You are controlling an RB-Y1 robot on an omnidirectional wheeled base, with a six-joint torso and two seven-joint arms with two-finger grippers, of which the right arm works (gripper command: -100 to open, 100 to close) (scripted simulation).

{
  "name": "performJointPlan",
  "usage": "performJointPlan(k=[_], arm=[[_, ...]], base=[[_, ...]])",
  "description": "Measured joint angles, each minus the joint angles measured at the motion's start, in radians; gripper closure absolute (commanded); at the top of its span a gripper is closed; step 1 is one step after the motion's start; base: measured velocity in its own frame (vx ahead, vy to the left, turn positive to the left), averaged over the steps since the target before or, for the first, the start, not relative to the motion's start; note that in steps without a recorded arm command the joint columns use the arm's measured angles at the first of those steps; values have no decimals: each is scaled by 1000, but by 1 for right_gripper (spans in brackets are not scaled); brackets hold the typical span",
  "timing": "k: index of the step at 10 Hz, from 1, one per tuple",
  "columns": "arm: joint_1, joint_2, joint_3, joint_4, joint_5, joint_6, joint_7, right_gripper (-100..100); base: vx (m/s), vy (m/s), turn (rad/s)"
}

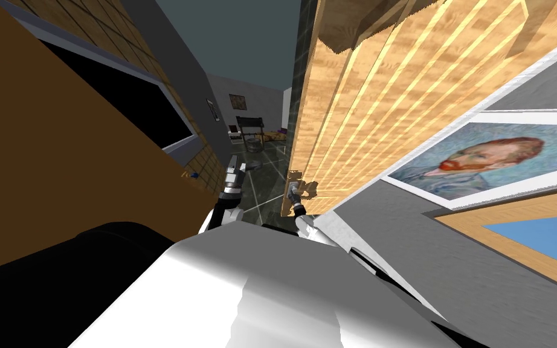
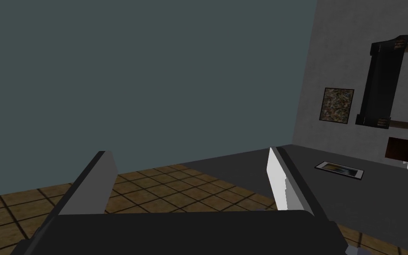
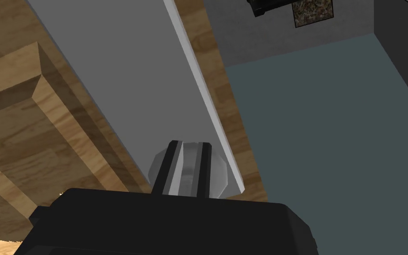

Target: Push the door open

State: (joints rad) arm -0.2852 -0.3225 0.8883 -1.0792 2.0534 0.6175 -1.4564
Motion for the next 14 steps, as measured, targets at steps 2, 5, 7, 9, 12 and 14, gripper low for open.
performJointPlan(k=[2, 5, 7, 9, 12, 14], arm=[[6, 0, 9, -9, -16, 4, -12, 100], [-10, 8, 21, 11, -30, 14, -45, 100], [-28, 36, 33, 40, -54, 26, -74, 100], [-20, 45, 40, 21, -82, 27, -99, -100], [-3, 72, 49, 3, -96, 39, -177, -100], [24, 96, 49, -37, -120, 40, -235, -100]], base=[[34, 12, -9], [38, 20, -43], [84, 36, -94], [-6, -28, -28], [-73, -82, -26], [-42, -77, -19]])
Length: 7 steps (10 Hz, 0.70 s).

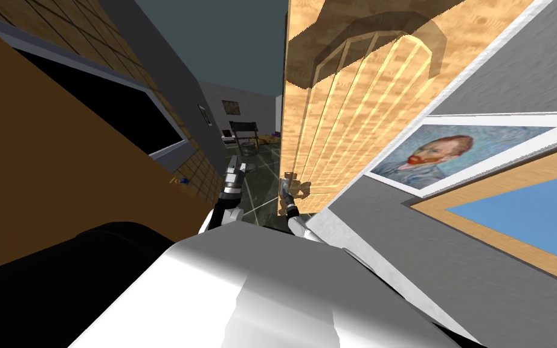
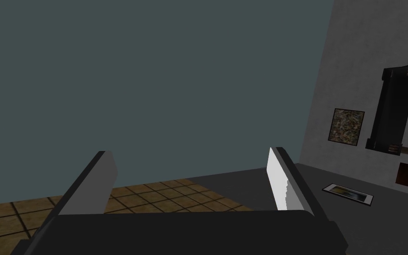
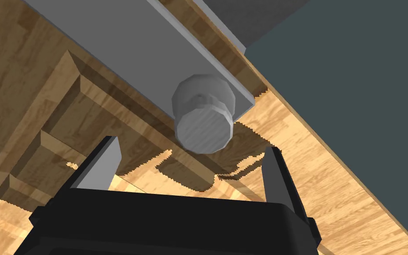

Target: Push the door open

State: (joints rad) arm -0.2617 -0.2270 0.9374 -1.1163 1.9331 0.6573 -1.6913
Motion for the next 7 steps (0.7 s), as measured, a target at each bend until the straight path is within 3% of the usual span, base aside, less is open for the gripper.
performJointPlan(k=[3, 7], arm=[[17, 20, 3, -23, -18, 2, -62, -100], [49, 61, 6, -66, -55, 6, -165, -100]], base=[[-30, -38, -22], [-39, -61, -21]])
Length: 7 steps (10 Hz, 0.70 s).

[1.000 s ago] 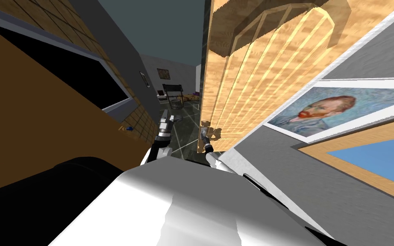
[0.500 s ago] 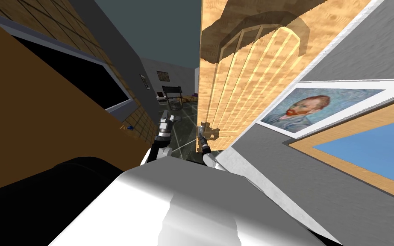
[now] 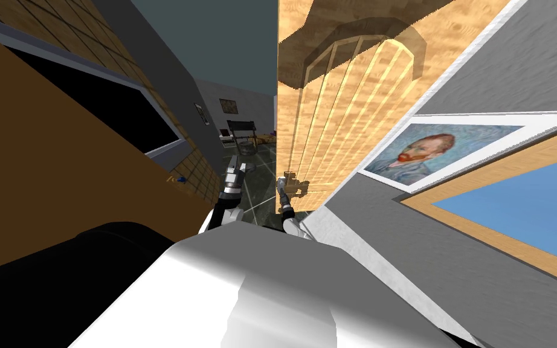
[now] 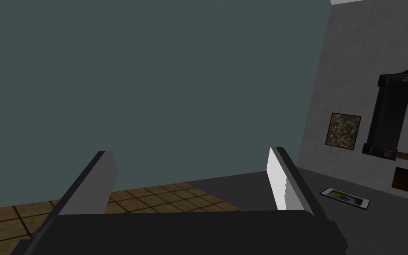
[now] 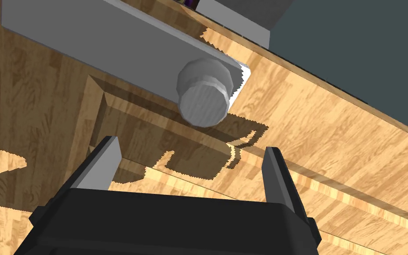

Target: Push the door open

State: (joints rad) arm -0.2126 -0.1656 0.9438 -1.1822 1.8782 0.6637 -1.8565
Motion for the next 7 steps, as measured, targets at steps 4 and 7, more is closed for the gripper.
performJointPlan(k=[4, 7], arm=[[31, 47, 8, -28, -34, 11, -111, -100], [61, 77, 9, -66, -70, 11, -185, -100]], base=[[-45, -72, -31], [-42, -54, -17]])
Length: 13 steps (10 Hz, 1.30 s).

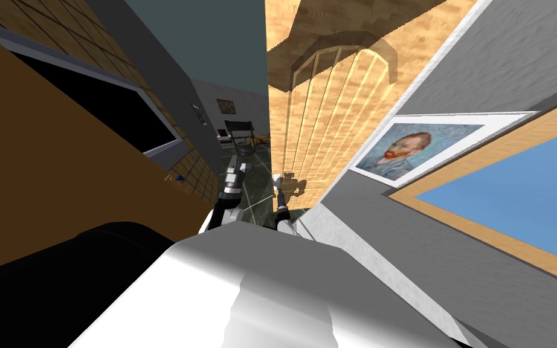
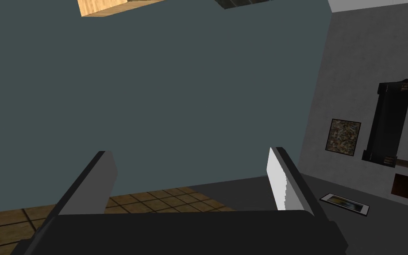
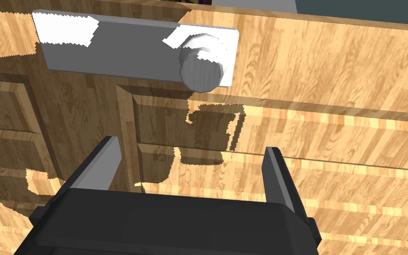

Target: Push the door open

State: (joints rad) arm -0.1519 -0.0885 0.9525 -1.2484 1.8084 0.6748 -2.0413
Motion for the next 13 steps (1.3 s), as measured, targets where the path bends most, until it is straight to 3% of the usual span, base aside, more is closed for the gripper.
performJointPlan(k=[8, 9, 13], arm=[[-17, -1, -17, 16, -8, 3, -15, -100], [-18, 0, -17, 16, -8, 3, -16, 100], [-17, -1, -17, 17, -8, 3, -15, 100]], base=[[186, 70, 24], [-10, -2, -3], [-23, -9, 1]])
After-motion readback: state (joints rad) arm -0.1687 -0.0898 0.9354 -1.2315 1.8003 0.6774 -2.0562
